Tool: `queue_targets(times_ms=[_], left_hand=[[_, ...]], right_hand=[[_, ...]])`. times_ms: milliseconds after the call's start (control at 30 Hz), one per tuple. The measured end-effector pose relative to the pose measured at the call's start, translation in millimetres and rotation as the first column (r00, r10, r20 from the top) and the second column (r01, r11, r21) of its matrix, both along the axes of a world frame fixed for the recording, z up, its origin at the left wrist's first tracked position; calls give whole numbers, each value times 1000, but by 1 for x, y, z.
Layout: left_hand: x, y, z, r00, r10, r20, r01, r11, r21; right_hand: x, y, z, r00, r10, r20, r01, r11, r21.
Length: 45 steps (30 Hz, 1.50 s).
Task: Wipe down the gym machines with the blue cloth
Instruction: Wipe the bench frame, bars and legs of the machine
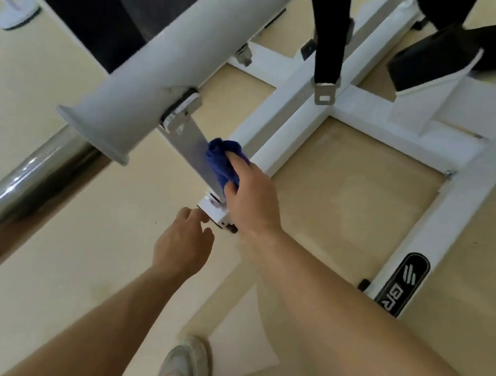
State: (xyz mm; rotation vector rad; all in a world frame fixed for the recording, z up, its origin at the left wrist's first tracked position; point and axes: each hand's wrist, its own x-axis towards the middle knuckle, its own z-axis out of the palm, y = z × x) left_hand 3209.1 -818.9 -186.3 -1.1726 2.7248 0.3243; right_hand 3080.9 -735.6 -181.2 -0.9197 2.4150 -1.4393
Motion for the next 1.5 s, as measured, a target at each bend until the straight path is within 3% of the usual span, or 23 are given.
queue_targets(times_ms=[133, 300, 533, 900, 1167, 1300, 1500], left_hand=[[-15, 31, 34, 993, -83, 84, 77, 994, 81], [-26, 86, 89, 960, -252, 118, 224, 952, 208], [-31, 131, 207, 950, -307, 50, 279, 912, 302], [-14, 144, 464, 862, -505, 52, 430, 781, 453], [21, 92, 636, 843, -537, -33, 484, 731, 481], [32, 42, 703, 853, -522, 13, 468, 774, 428], [59, -33, 765, 923, -384, -19, 370, 874, 315]], right_hand=[[-19, 88, 14, 996, -90, 8, 86, 972, 221], [-20, 196, 60, 981, -194, 29, 152, 844, 514], [-5, 263, 189, 978, -207, 23, 134, 709, 692], [12, 243, 495, 947, -299, 121, 124, 684, 719], [80, 203, 664, 922, -372, 104, 177, 647, 741], [102, 161, 724, 929, -357, 100, 181, 671, 720], [106, 93, 775, 990, -138, 33, 70, 680, 730]])
